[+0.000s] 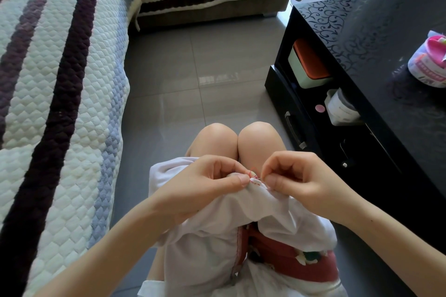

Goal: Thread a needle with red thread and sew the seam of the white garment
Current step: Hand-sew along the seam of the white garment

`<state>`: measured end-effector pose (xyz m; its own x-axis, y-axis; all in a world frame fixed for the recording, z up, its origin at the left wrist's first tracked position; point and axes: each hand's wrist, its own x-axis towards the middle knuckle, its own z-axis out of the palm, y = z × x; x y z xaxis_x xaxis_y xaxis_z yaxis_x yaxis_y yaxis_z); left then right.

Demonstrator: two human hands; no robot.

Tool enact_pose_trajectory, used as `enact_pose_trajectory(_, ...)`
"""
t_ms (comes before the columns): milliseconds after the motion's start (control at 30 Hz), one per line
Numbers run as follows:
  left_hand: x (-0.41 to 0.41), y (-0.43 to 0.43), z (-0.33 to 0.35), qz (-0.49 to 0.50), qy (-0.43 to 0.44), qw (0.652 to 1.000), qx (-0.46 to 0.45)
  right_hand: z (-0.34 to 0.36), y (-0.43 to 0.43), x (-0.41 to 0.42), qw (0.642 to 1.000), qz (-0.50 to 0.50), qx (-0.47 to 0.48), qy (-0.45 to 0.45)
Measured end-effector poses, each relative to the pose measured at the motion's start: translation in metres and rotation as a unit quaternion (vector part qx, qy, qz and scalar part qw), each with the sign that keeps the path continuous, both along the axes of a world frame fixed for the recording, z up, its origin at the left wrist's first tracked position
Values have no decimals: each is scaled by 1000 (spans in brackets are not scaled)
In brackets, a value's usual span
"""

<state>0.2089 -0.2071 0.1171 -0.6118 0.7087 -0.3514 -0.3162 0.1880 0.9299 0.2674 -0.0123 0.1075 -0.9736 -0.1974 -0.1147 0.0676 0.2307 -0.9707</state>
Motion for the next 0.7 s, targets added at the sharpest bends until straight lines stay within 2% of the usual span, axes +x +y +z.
enact_pose_trajectory(167,-1,-1,-3,0,-4,1000,13,-2,-4,3,996,-21,-77,-36)
enact_pose_trajectory(433,1,1,-11,2,26,1000,7,-7,-10,8,989,-41,-129,-52)
enact_pose_trajectory(633,2,2,-12,33,10,999,36,-17,1,12,997,-80,-17,15)
enact_pose_trajectory(700,3,6,-11,34,12,999,33,-19,-2,13,995,-88,-33,29)
